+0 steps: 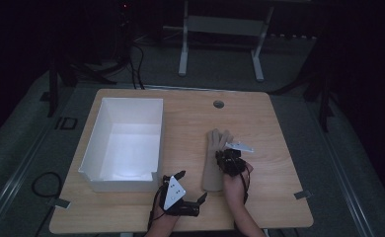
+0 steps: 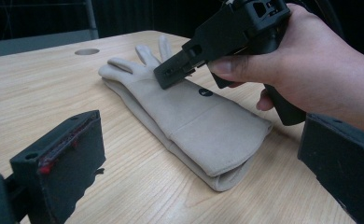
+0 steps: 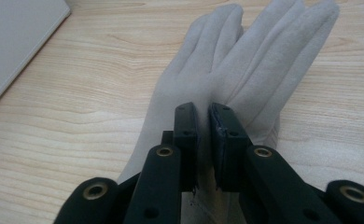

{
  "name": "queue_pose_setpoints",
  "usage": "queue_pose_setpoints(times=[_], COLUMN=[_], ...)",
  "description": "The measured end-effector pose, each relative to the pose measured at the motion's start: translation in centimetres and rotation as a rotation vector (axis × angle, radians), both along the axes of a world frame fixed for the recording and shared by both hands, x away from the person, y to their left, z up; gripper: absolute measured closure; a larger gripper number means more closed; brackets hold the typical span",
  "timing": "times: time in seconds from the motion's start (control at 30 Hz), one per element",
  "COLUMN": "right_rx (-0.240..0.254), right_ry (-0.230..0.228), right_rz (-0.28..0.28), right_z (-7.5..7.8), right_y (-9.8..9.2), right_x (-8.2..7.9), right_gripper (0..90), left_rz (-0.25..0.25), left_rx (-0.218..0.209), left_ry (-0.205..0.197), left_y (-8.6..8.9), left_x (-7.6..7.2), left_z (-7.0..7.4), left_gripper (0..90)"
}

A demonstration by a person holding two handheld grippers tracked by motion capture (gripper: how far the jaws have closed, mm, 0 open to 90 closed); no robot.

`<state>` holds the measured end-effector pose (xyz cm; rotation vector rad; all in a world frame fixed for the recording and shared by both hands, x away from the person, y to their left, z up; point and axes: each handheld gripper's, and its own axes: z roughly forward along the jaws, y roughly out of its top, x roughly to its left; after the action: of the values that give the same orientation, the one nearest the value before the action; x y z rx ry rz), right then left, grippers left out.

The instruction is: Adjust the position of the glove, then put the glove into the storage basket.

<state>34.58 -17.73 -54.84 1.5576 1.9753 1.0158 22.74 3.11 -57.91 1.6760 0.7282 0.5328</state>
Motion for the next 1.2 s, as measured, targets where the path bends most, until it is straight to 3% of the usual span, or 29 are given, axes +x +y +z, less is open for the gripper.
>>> queue_pose_setpoints(times=[0.1, 0.27, 0.37, 0.5, 0.6, 0.67, 0.8, 0.9, 1.0, 1.07, 1.1, 1.13, 1.17, 1.2], right_rx=[0.015, 0.037, 0.045, 0.068, 0.103, 0.097, 0.062, 0.043, 0.063, 0.061, 0.061, 0.061, 0.077, 0.070], right_ry=[-0.011, -0.054, -0.065, -0.058, -0.062, -0.061, -0.054, -0.100, -0.087, -0.073, -0.073, -0.073, -0.081, -0.070], right_rz=[0.017, 0.093, 0.129, 0.202, 0.241, 0.270, 0.340, 0.350, 0.348, 0.352, 0.353, 0.353, 0.359, 0.368], right_z=[0.5, 2.2, 2.9, 3.5, 3.7, 3.6, 3.5, 3.7, 4.3, 4.7, 4.8, 4.8, 5.1, 5.5], right_y=[-0.3, -1.4, -2.2, -3.4, -4.2, -4.5, -5.5, -6.3, -7.3, -7.8, -7.9, -7.9, -8.2, -8.2], right_x=[-0.1, -0.2, -0.1, 0.1, 0.1, 0.3, 0.6, 0.7, 0.8, 0.9, 0.9, 0.9, 0.9, 1.0], right_gripper=[74.7, 52.9, 44.1, 27.7, 19.5, 15.7, 14.8, 14.4, 14.4, 13.7, 13.7, 13.7, 13.3, 10.8], left_rz=[-0.003, -0.010, -0.012, 0.010, -0.013, -0.033, -0.072, -0.109, -0.153, -0.178, -0.221, -0.221, -0.225, -0.254], left_rx=[0.006, 0.022, 0.025, 0.008, 0.016, 0.039, 0.096, 0.103, 0.139, 0.158, 0.186, 0.186, 0.249, 0.262], left_ry=[-0.001, -0.004, -0.003, 0.018, 0.037, 0.054, 0.070, 0.074, 0.110, 0.113, 0.119, 0.119, 0.111, 0.105], left_y=[-0.1, -0.2, -0.3, -0.4, -0.5, -0.6, -1.0, -1.3, -1.7, -1.9, -2.1, -2.1, -2.5, -2.6], left_x=[0.0, 0.0, 0.0, 0.1, 0.3, 0.6, 0.9, 1.1, 1.3, 1.5, 1.7, 1.7, 1.9, 2.1], left_z=[0.0, 0.0, 0.0, 0.1, 0.1, 0.1, 0.3, 0.4, 0.9, 1.2, 1.5, 1.5, 1.9, 2.0], left_gripper=[1.0, 1.0, 1.0, 0.9, 1.0, 1.0, 1.0, 1.0, 1.0, 3.9, 4.1, 5.0, 5.0, 9.7])
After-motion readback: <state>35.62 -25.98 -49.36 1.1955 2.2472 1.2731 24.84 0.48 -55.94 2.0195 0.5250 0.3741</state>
